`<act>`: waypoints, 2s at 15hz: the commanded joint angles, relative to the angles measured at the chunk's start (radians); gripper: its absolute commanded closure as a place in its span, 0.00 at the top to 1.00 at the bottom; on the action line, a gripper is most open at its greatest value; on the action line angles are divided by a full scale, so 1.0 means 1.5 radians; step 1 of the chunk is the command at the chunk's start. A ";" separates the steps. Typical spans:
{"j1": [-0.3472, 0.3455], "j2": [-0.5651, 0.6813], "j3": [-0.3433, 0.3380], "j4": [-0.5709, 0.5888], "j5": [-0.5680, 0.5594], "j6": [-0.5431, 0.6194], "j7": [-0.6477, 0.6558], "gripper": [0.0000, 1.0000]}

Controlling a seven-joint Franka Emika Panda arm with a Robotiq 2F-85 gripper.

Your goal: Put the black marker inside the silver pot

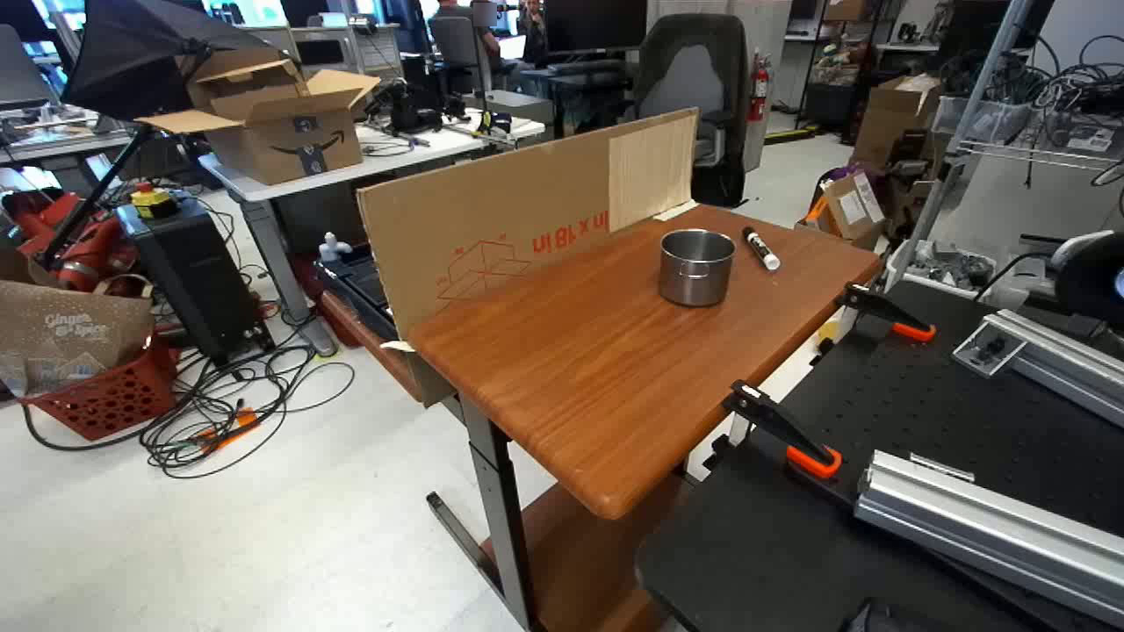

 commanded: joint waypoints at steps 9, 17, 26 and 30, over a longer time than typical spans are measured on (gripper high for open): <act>-0.008 0.001 0.007 0.005 0.004 -0.001 -0.003 1.00; -0.027 0.071 0.002 0.003 0.046 0.105 0.074 1.00; -0.060 0.217 0.030 0.003 0.040 0.251 0.302 1.00; -0.058 0.273 0.031 -0.003 0.055 0.299 0.368 1.00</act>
